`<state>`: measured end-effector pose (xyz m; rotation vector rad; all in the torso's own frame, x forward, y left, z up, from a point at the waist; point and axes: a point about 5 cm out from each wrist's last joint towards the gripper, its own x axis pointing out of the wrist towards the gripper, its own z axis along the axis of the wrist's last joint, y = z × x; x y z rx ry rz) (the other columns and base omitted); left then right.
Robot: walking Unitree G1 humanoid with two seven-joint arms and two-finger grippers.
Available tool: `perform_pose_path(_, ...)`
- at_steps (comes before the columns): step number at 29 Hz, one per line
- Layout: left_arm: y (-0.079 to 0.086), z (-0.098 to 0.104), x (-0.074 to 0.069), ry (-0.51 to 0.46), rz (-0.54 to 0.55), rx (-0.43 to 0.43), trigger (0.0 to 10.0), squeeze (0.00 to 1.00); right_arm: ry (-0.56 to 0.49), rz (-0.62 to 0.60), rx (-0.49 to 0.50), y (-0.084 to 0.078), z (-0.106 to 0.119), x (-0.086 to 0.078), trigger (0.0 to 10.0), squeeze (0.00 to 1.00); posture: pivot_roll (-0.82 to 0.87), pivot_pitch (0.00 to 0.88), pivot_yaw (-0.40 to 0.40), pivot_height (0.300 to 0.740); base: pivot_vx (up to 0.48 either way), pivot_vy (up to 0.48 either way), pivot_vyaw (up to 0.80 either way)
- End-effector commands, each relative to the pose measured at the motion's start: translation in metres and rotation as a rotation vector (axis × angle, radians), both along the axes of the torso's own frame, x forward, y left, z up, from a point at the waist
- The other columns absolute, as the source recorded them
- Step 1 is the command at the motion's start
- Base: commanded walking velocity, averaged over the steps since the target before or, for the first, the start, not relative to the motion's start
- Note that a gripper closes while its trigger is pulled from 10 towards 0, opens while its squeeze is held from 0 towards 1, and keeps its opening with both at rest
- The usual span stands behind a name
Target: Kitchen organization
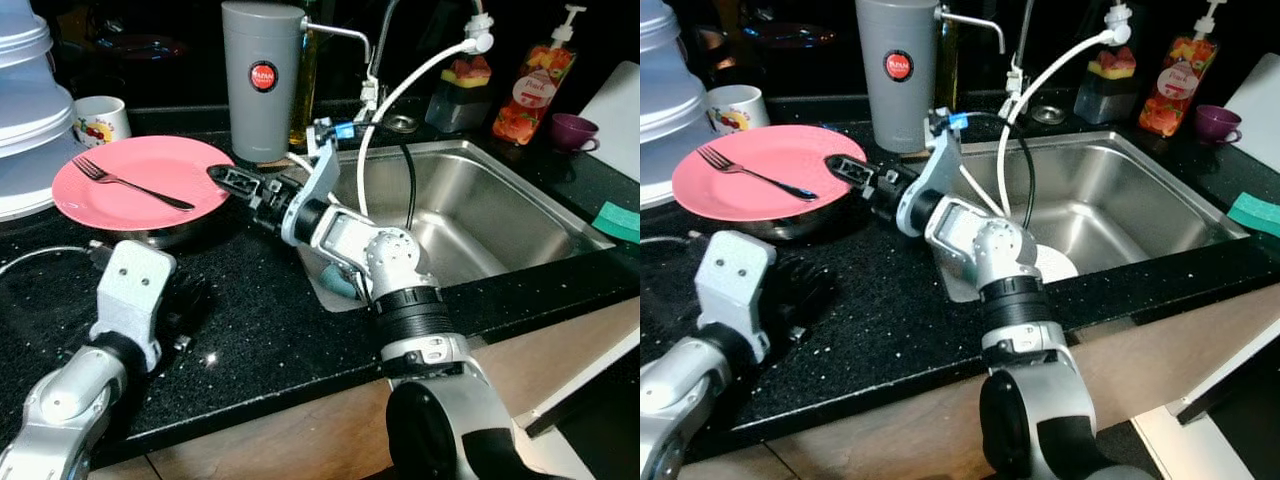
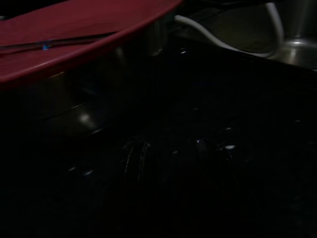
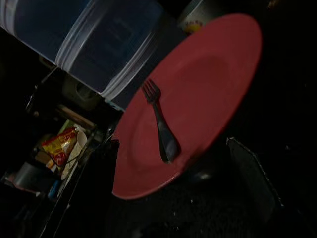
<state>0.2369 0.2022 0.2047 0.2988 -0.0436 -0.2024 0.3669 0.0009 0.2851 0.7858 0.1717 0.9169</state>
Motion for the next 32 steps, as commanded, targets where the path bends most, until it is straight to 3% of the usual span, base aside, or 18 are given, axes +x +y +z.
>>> perform_pose_path(1, 0.01, -0.02, -0.002, 0.106, 0.051, 0.021, 10.0, 0.0, 0.022, 0.022, -0.008, 0.004, -0.002, -0.003, 10.0, 0.0, 0.03, 0.089, -0.069, 0.74, 0.0, 0.0, 0.0)
perform_pose_path(17, 0.028, -0.023, -0.023, 0.125, 0.112, 0.057, 10.0, 0.0, 0.083, 0.099, 0.005, 0.019, -0.007, -0.011, 10.0, 0.0, 0.05, 0.068, -0.076, 0.74, 0.0, 0.0, 0.0)
perform_pose_path(18, 0.028, -0.024, -0.024, 0.125, 0.11, 0.058, 10.0, 0.0, 0.09, 0.1, 0.003, 0.02, -0.009, -0.012, 7.3, 0.0, 0.05, 0.066, -0.079, 0.74, 0.0, 0.0, 0.0)
perform_pose_path(19, 0.028, -0.024, -0.024, 0.125, 0.11, 0.058, 10.0, 0.0, 0.09, 0.1, 0.003, 0.02, -0.009, -0.012, 7.3, 0.0, 0.05, 0.066, -0.079, 0.74, 0.0, 0.0, 0.0)
perform_pose_path(20, 0.028, -0.024, -0.024, 0.127, 0.107, 0.059, 10.0, 0.0, 0.105, 0.098, -0.013, 0.024, -0.013, -0.013, 4.5, 0.0, 0.05, 0.066, -0.079, 0.74, 0.0, 0.0, 0.0)
perform_pose_path(21, 0.028, -0.024, -0.024, 0.126, 0.105, 0.059, 10.0, 0.0, 0.114, 0.095, -0.022, 0.026, -0.016, -0.014, 3.0, 0.0, 0.05, 0.066, -0.079, 0.74, 0.0, 0.0, 0.0)
perform_pose_path(22, 0.028, -0.024, -0.024, 0.126, 0.105, 0.059, 10.0, 0.0, 0.114, 0.095, -0.022, 0.026, -0.016, -0.014, 3.0, 0.0, 0.05, 0.066, -0.079, 0.74, 0.0, 0.0, 0.0)
perform_pose_path(25, 0.027, -0.023, -0.023, 0.124, 0.1, 0.059, 10.0, 0.0, 0.125, 0.085, -0.052, 0.029, -0.023, -0.014, 1.1, 0.0, 0.05, 0.067, -0.08, 0.74, 0.0, 0.0, 0.0)
perform_pose_path(32, 0.023, -0.022, -0.02, 0.118, 0.082, 0.058, 10.0, 0.0, 0.132, 0.067, -0.081, 0.035, -0.028, -0.014, 1.1, 0.0, 0.04, 0.076, -0.077, 0.74, 0.0, 0.0, 0.0)
